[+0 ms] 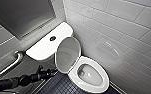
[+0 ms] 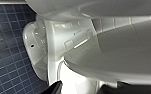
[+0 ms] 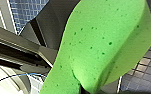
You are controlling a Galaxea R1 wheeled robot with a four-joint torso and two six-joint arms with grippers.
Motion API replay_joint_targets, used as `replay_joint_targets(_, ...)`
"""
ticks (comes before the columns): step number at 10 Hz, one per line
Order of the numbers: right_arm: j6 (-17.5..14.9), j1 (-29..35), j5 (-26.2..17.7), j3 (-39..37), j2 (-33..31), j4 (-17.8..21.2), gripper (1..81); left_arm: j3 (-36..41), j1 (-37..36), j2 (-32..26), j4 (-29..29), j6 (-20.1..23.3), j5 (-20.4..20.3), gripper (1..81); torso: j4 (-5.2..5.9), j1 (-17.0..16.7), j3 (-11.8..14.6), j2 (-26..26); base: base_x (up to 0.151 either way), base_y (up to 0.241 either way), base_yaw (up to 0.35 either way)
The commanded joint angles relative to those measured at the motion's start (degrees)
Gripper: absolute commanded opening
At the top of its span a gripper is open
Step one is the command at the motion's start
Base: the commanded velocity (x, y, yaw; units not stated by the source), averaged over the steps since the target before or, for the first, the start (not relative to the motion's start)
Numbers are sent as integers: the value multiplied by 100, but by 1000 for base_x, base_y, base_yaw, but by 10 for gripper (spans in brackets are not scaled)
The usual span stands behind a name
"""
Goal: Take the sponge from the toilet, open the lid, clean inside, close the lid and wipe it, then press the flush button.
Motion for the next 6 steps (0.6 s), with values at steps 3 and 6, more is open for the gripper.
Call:
replay_joint_targets(3,-5,-154,-310,91,-55,-227,10,437,-620,-575,-38,-7,-15,811,0,0,0,0,0,0,0)
replay_joint_targets(6,3,-207,-310,47,6,-218,10,128,-611,76,-47,-24,-15,811,0,0,0,0,0,0,0)
